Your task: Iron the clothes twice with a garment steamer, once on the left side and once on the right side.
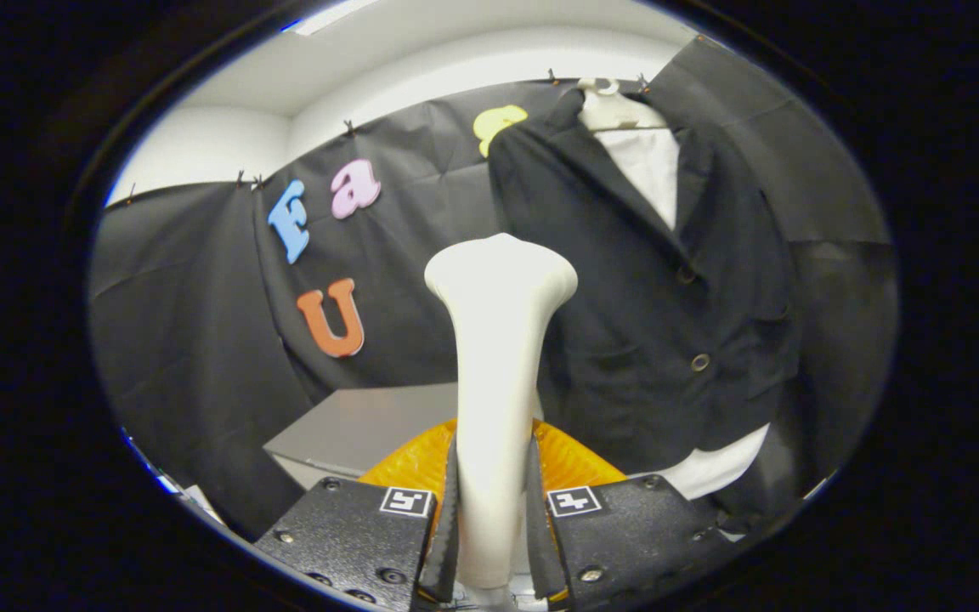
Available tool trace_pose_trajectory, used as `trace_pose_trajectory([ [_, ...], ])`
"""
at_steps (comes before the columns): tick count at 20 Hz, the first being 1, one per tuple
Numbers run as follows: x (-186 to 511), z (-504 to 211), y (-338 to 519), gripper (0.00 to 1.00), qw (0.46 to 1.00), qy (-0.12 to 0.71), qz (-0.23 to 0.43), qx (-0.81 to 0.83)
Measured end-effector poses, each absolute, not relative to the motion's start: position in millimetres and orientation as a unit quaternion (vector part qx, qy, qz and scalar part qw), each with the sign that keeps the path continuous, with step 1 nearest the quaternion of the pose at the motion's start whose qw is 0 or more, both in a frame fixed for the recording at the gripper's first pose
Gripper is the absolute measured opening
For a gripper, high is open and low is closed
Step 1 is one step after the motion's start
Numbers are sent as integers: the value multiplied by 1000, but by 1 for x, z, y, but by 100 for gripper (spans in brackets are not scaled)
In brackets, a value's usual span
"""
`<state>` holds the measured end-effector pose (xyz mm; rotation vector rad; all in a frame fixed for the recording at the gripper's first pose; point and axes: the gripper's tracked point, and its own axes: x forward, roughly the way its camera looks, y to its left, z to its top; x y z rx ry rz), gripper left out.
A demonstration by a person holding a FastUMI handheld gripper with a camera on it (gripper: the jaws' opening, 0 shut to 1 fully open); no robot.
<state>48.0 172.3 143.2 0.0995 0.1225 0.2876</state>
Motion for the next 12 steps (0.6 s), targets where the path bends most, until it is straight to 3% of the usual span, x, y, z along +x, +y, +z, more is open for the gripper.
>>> trace_pose_trajectory([
  [4,66,206,135,36,990,-25,133,44],
  [12,122,300,101,36,980,-117,163,13],
])
